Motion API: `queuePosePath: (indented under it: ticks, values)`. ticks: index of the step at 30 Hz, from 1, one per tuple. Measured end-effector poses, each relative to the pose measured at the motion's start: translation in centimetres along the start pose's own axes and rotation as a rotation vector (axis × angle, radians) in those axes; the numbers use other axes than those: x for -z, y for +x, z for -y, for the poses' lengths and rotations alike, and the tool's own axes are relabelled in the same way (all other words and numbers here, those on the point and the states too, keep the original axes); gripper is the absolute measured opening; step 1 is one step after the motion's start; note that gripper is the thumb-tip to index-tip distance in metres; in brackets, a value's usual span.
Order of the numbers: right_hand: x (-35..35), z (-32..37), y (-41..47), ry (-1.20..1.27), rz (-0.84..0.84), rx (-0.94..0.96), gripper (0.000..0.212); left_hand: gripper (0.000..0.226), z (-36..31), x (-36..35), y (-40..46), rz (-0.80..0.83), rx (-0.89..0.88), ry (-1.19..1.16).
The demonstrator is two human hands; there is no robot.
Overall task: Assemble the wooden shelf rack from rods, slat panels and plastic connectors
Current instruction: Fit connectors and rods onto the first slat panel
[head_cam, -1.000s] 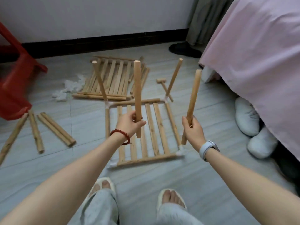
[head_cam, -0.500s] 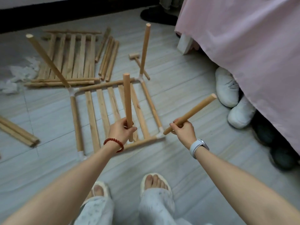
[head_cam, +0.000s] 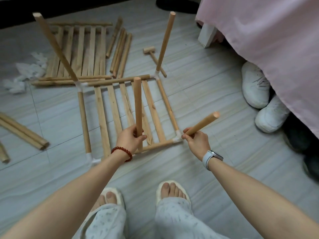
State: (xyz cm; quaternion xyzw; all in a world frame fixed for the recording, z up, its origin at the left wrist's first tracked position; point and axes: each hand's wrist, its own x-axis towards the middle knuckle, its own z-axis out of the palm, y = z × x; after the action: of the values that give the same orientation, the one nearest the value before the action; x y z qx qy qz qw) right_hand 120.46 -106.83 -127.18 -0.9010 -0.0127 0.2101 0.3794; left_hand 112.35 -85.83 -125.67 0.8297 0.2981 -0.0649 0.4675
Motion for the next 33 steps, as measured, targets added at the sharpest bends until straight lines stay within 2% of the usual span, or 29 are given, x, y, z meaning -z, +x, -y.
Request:
queuePosePath:
  ticks: [6, 16, 19, 21, 24, 27, 30, 33]
  values:
    - [-1.0, -0.4, 0.3, -0.05, 0.01, 0.015, 0.019, 0.013, 1.5, 0.8, 0.5, -0.033, 0.048, 0.049]
    - [-0.8, 0.8, -0.4, -0.017, 0.066, -0.107, 0.028, 0.01, 1.9, 3.3, -0.4, -0.111, 0.099, -0.188]
    - [-1.6, 1.2, -1.5, -0.07, 0.076, -0.222, 0.036, 0.012, 2.3, 4.9, -1.4, -0.187, 0.094, -0.193]
    - [-3.1, 1.8, -2.2, -0.176, 0.173, -0.292, 0.041, 0.014, 3.0, 6.0, -1.9, -0.24, 0.101, -0.18]
    - [-6.4, 4.1, -3.0, -0.345, 0.328, -0.113, 0.038, 0.015, 4.6, 8.1, -2.9, -0.31, 0.089, -0.14]
    - [-10.3, 7.3, -3.4, -0.493, 0.482, 0.299, 0.043, 0.015, 6.6, 10.2, -4.3, -0.36, 0.089, -0.151]
    - [-14.6, 9.2, -3.6, -0.772, 0.696, 0.665, 0.052, 0.014, 9.2, 11.7, -5.6, -0.4, 0.126, -0.18]
    - [-18.1, 9.2, -3.4, -1.031, 0.788, 0.747, 0.053, 0.016, 11.6, 12.1, -6.5, -0.406, 0.156, -0.232]
